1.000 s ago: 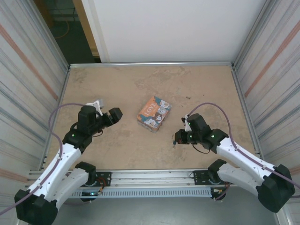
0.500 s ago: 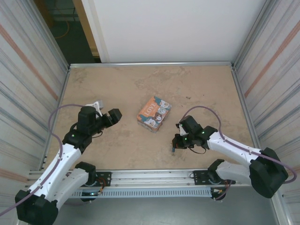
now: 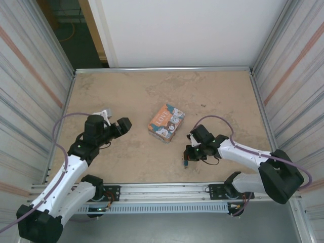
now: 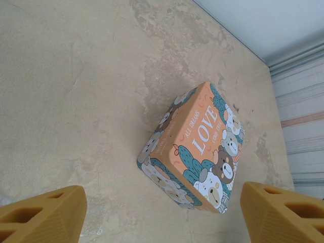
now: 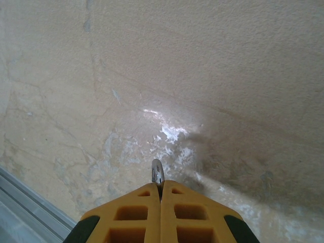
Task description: Unlock a padlock with a key
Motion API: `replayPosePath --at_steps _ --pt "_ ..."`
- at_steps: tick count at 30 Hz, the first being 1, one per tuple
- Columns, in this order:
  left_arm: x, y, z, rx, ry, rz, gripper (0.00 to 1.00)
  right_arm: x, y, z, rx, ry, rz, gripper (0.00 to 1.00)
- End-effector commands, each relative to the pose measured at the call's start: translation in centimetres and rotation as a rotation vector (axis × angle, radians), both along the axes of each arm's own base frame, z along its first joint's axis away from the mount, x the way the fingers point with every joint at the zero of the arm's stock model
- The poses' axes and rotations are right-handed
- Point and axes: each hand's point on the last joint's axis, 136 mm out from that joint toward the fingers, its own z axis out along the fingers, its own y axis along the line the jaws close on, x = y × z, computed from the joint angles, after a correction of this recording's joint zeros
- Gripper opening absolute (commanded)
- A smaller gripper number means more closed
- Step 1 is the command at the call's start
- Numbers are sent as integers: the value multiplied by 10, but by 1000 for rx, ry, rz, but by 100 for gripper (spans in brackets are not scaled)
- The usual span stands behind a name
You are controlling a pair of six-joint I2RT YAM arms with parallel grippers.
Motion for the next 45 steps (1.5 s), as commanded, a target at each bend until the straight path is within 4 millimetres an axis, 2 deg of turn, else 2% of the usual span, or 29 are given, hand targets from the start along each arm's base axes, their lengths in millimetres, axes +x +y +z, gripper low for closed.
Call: replayPosePath --at_steps 1,22,31,39,45 --pt "0 2 -5 7 5 -2 80 4 11 3 31 -14 33 0" --pt "2 1 -7 2 13 -4 80 4 15 -5 16 11 47 0" --pt "3 3 -2 -11 8 -2 80 8 14 1 12 -16 45 11" --pt "3 8 4 -8 -3 7 80 11 12 9 7 -56 47 25" --pt "4 14 11 5 -16 22 81 15 9 18 1 -97 48 30"
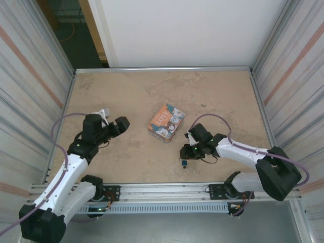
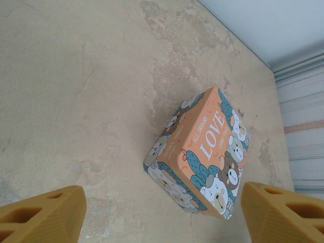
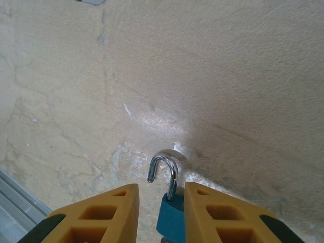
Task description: Unlock a padlock with a key
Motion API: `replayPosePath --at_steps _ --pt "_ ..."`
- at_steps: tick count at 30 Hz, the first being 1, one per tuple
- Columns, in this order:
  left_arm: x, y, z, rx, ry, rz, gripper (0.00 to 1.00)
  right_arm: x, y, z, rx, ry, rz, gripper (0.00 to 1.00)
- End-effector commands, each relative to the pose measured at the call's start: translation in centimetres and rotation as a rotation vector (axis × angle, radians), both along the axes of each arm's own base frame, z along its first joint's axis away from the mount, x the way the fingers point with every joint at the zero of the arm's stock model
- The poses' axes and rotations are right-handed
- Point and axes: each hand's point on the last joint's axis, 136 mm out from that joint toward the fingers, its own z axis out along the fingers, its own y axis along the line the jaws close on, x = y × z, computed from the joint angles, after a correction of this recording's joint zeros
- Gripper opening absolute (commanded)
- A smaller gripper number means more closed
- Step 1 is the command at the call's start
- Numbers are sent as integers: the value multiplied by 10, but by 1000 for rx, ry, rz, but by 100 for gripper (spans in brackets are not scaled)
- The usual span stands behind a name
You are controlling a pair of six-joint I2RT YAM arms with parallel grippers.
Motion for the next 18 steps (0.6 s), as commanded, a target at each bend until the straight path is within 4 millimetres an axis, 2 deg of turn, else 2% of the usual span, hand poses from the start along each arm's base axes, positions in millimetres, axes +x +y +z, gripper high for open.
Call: replayPosePath --at_steps 1,10,18 --pt "0 4 16 17 -40 -5 81 8 1 16 -5 -66 20 30" --pt "5 20 32 52 -75 31 83 22 -9 32 -28 -169 -4 40" --pt "14 50 58 141 -144 118 90 50 -31 55 -72 -332 -90 51"
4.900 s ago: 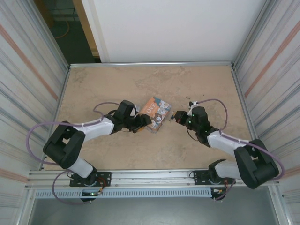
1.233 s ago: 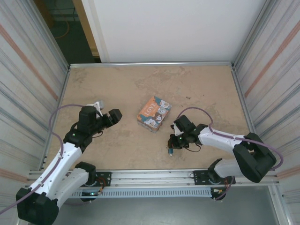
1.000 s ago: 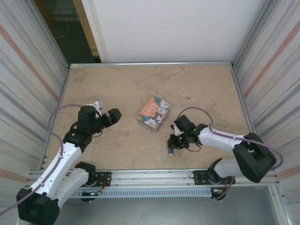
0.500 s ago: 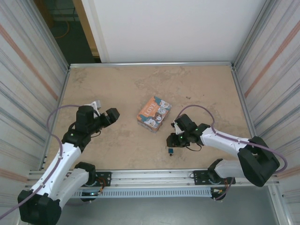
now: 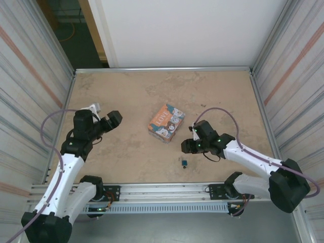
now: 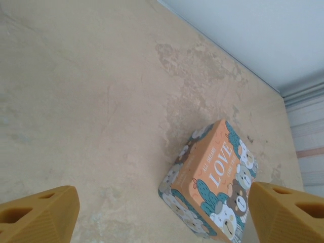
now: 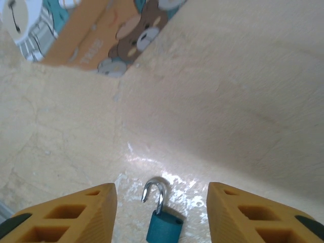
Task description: Unlock a padlock with a key
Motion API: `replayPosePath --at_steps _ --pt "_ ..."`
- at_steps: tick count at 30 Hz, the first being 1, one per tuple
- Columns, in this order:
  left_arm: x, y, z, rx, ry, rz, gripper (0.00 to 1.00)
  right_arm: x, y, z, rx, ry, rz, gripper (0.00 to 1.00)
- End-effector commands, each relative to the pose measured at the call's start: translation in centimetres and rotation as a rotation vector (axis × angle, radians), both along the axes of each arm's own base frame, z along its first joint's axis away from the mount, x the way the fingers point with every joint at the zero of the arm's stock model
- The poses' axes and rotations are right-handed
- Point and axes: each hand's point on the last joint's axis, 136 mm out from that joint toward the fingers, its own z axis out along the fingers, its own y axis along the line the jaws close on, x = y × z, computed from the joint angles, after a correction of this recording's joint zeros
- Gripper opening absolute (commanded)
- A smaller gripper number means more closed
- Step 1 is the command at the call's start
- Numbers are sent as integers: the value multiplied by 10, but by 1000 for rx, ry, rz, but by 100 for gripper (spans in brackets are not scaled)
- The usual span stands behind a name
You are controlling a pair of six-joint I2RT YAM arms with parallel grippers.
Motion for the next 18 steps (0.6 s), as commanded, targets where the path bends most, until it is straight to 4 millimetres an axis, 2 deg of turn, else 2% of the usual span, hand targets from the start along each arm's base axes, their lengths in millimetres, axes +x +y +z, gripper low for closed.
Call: replayPosePath --at_steps 1,4,11,12,18 --pt "2 17 26 81 -79 44 92 20 -16 19 -46 -112 -49 51" --pt "4 31 40 123 -118 95 99 36 -32 29 -65 -186 -113 54" --pt "9 55 72 233 -216 163 99 75 -70 59 -102 -349 -215 67" --pt "9 58 74 247 -222 174 99 79 -77 70 -100 -392 -227 68" --pt "8 79 84 341 -253 262 99 101 -120 92 -128 -502 -323 81"
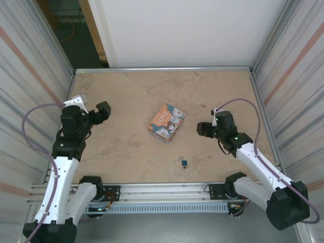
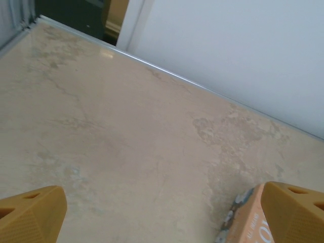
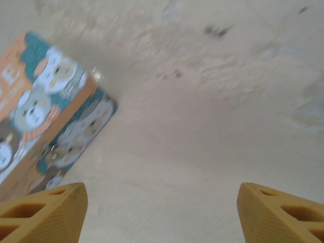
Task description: Unlock a padlock with a key
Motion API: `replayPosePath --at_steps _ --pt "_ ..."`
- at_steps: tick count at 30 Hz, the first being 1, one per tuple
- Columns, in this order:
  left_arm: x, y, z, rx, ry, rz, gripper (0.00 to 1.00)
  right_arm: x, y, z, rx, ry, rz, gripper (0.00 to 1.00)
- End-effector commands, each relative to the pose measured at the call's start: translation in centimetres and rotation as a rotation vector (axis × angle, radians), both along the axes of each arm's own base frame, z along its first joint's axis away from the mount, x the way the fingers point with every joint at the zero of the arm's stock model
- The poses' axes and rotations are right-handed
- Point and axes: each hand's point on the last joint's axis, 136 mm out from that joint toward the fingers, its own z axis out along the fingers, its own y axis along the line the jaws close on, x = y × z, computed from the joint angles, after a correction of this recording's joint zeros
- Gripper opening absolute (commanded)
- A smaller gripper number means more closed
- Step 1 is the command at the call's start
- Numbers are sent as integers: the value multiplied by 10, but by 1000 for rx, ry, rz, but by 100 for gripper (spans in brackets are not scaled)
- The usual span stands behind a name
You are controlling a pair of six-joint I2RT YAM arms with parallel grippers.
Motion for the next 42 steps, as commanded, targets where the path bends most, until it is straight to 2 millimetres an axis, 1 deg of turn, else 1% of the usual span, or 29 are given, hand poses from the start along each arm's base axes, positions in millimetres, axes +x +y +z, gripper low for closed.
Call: replayPosePath --at_steps 1,5,8,10,13,14,15,17,20,28,29,31,34,35,40,42 --pt "-3 22 23 91 -70 94 99 18 -20 30 -28 -130 -26 84" --pt "-3 32 20 127 -82 142 99 28 -50 28 -4 -168 -121 99" --pt "-1 40 11 165 -80 178 99 34 -72 22 15 -185 -192 99" --pt "0 48 3 210 -76 209 99 37 -83 16 23 -195 -224 99" --pt "2 61 -15 294 -68 269 99 42 -97 6 8 -217 -260 99" --pt "3 65 -23 316 -63 286 99 42 -101 5 -4 -232 -272 99" --pt "4 68 -30 329 -58 296 99 44 -104 -3 -18 -224 -284 99" --pt "4 73 -47 337 -14 322 99 46 -111 -9 -46 -243 -304 99" --pt "9 72 -66 347 40 311 99 48 -114 -14 -65 -277 -317 99" --pt "25 69 -115 343 98 292 99 54 -117 -31 -86 -316 -319 99" --pt "26 69 -119 344 103 290 99 55 -116 -32 -80 -317 -316 99" --pt "29 68 -129 339 109 284 99 59 -114 -27 -70 -362 -307 99" --pt "34 65 -139 344 114 269 99 63 -115 -25 -71 -399 -312 99" --pt "35 66 -141 347 116 270 99 64 -115 -26 -78 -390 -307 99" --pt "42 65 -151 383 91 252 99 69 -114 -22 -117 -431 -268 99" --pt "47 63 -155 403 85 231 99 72 -114 -24 -131 -435 -251 99"
